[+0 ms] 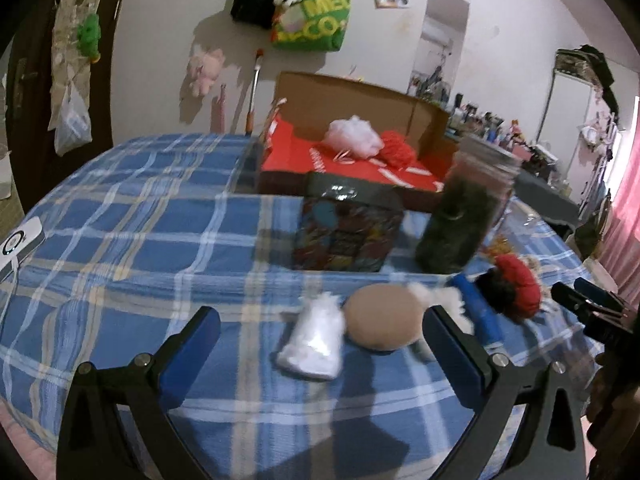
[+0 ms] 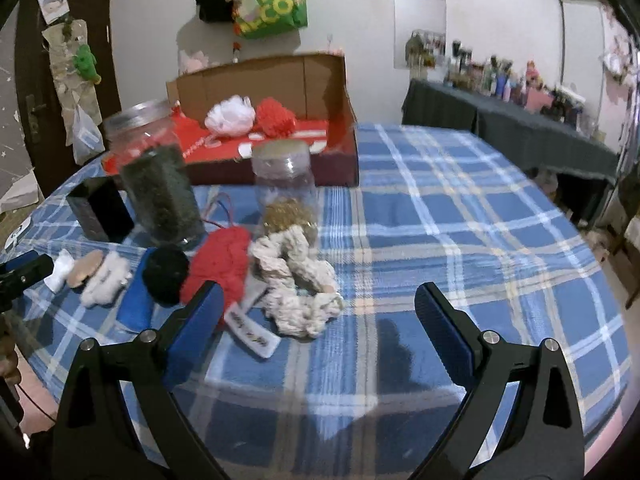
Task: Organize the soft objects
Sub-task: 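Grasp the white cloth with left tool while right tool grasps cream scrunchie, then carry both held items into the box and open both tools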
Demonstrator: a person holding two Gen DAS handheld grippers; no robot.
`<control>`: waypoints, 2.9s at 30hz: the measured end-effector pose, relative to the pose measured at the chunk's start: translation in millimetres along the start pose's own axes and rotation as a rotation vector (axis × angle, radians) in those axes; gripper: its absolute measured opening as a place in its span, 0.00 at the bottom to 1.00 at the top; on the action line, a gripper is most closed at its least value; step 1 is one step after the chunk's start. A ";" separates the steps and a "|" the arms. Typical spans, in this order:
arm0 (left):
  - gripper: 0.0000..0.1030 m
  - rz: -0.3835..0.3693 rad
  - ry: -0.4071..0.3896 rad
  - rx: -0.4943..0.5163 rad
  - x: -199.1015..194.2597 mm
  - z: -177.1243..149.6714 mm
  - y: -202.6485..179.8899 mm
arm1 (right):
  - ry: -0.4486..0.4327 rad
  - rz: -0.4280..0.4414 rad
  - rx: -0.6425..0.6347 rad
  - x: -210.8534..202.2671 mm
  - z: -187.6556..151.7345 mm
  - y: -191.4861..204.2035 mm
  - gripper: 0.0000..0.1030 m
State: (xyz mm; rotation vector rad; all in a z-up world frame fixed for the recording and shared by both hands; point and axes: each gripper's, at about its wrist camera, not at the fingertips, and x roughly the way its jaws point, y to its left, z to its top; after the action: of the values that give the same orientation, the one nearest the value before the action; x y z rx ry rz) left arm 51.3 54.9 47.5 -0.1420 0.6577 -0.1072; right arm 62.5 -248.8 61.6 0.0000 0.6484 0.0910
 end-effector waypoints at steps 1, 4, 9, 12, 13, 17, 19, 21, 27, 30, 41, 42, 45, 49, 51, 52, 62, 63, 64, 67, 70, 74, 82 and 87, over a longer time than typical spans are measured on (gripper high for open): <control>1.00 0.008 0.010 0.000 2.2 0.2 2.2 | 0.023 0.010 0.006 5.9 1.0 -3.5 0.95; 0.96 0.026 0.035 0.010 7.8 0.2 6.2 | 0.078 0.033 0.019 21.5 4.9 -10.9 0.94; 0.69 0.021 0.097 0.036 21.5 -3.2 7.2 | 0.128 0.085 0.048 36.2 9.1 -19.4 0.66; 0.46 0.034 0.080 0.067 20.4 -4.3 3.5 | 0.182 0.129 0.062 47.6 7.5 -22.7 0.39; 0.25 0.028 0.085 0.075 20.9 -3.9 2.8 | 0.169 0.139 0.054 45.6 6.8 -22.8 0.28; 0.16 0.010 0.065 0.060 14.2 1.6 3.0 | 0.154 0.210 0.073 38.9 4.5 -23.2 0.27; 0.15 0.017 0.033 0.071 6.2 5.4 -0.8 | 0.107 0.197 0.064 28.6 5.3 -21.8 0.26; 0.15 -0.004 0.007 0.081 -1.5 10.1 -6.2 | 0.062 0.202 0.077 17.0 8.5 -22.0 0.27; 0.15 -0.123 -0.034 0.122 -14.6 20.2 -35.5 | -0.003 0.259 0.049 -9.4 23.2 -7.2 0.27; 0.15 -0.190 -0.014 0.137 -8.7 20.4 -54.0 | 0.006 0.318 0.041 -10.3 22.9 6.5 0.27; 0.15 -0.288 0.031 0.174 10.1 22.7 -86.1 | 0.040 0.384 0.018 4.6 16.5 36.6 0.27; 0.15 -0.290 0.034 0.169 10.9 23.0 -85.7 | 0.039 0.382 0.018 5.1 16.7 36.3 0.27; 0.15 -0.297 0.039 0.155 12.2 23.1 -83.8 | 0.043 0.383 0.021 6.0 16.4 35.7 0.27; 0.15 -0.298 0.046 0.149 15.1 24.2 -82.7 | 0.049 0.384 0.028 9.3 15.7 34.3 0.27; 0.15 -0.297 0.047 0.150 15.7 24.9 -82.5 | 0.051 0.384 0.030 10.4 15.7 34.2 0.27; 0.15 -0.297 0.048 0.149 15.8 25.6 -82.6 | 0.049 0.382 0.030 10.2 15.6 34.1 0.27; 0.15 -0.232 0.086 0.178 17.9 45.4 -78.8 | 0.072 0.345 0.061 13.4 17.3 14.6 0.27; 0.15 -0.224 0.092 0.175 18.0 48.3 -76.9 | 0.073 0.340 0.065 13.3 17.5 11.4 0.27; 0.15 -0.220 0.097 0.173 17.6 51.2 -74.6 | 0.074 0.337 0.068 13.3 17.9 8.8 0.27; 0.15 -0.214 0.106 0.165 13.4 59.1 -66.3 | 0.073 0.328 0.077 12.0 19.6 1.7 0.27; 0.15 -0.207 0.106 0.160 6.3 64.8 -56.3 | 0.076 0.316 0.088 11.5 21.8 -6.1 0.27; 0.15 -0.189 0.118 0.142 -1.5 70.8 -40.0 | 0.086 0.310 0.101 11.9 24.5 -14.0 0.27; 0.15 -0.113 0.145 0.113 -3.5 78.3 -2.9 | 0.099 0.285 0.122 12.6 30.7 -25.3 0.27; 0.15 -0.071 0.175 0.108 8.0 79.3 16.9 | 0.107 0.262 0.123 13.1 36.0 -30.7 0.27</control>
State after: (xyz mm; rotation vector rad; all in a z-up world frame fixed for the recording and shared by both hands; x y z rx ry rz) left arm 107.4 78.1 101.9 -0.0516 0.8195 -0.2250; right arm 97.2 -277.3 81.4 0.2004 0.7576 0.3054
